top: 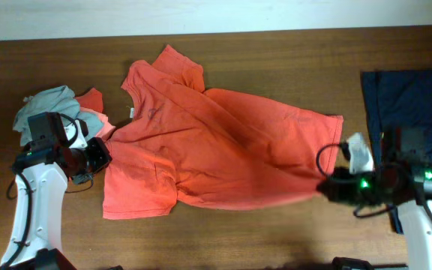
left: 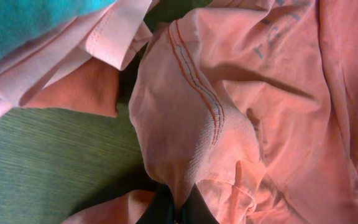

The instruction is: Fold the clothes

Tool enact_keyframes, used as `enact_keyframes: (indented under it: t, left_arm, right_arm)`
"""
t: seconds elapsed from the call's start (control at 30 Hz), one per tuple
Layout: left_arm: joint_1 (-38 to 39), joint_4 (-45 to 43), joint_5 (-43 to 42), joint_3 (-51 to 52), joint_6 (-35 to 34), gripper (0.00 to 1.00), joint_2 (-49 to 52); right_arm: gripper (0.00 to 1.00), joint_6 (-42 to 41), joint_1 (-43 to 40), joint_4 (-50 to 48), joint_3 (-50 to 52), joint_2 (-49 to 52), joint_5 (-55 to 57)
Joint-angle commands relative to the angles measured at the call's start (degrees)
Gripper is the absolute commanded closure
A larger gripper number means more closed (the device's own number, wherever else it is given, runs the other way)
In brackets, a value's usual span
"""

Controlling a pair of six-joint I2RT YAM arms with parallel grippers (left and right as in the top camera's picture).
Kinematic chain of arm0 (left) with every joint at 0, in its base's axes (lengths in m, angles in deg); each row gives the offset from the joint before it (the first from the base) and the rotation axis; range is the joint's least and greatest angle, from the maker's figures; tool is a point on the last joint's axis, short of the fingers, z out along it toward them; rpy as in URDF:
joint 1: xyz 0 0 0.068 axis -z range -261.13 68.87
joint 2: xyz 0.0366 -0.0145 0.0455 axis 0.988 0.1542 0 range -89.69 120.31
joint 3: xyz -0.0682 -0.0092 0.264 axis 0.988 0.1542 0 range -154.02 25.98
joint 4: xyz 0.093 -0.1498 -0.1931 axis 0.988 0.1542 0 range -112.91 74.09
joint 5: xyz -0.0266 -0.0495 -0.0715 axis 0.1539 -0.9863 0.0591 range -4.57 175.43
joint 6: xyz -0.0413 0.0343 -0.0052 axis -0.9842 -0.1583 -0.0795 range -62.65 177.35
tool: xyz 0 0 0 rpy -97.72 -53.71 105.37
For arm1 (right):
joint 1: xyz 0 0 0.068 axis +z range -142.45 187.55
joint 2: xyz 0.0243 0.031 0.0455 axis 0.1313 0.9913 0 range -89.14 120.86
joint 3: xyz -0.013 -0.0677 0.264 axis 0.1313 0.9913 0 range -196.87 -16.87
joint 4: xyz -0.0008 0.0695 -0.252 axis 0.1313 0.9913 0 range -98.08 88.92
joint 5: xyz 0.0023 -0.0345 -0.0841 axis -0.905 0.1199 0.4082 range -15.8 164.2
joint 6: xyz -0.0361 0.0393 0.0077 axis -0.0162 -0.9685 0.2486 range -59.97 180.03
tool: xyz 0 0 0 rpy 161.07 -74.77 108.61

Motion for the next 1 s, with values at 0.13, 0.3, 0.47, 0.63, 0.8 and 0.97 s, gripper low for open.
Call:
enact_keyframes:
  t: [0.13,0.3,0.47,0.63,0.8,0.97]
  left_arm:
    - [0.1,-0.1,-0.6,0.3,1.1,0.99,-0.5]
    - [0.1,0.1,-0.6,0.3,1.1,0.99,-0.5]
    - [0.1,-0.1,-0.4,0.3,1.1,0.99,-0.5]
    - [0.1,-0.1,0.5,0.3,1.1,0.99,-0.5]
    - [0.1,0.1,0.5,0.3,1.1,0.99,-0.5]
    - [0.1,0.0,0.5,0.3,1.1,0.99,-0.5]
  right_arm:
    - [0.95,-5.9,0.4,-22.0,-0.7,19.3,-0.6]
    - [0.96,-8.3,0.4,-28.8,-0.7,38.7,-0.9]
    - [0.95,-8.3,0.4,-34.2,-0.7,50.1,-0.9]
    - [0.95,-8.2,0.4,-41.6,-3.8,50.8,-9.5]
    - [0.96,-5.9,0.4,-33.1,-12.3,50.4,-28.6]
    - [0.96,-5.9,0.4,-24.7,-13.1,50.1,-14.5]
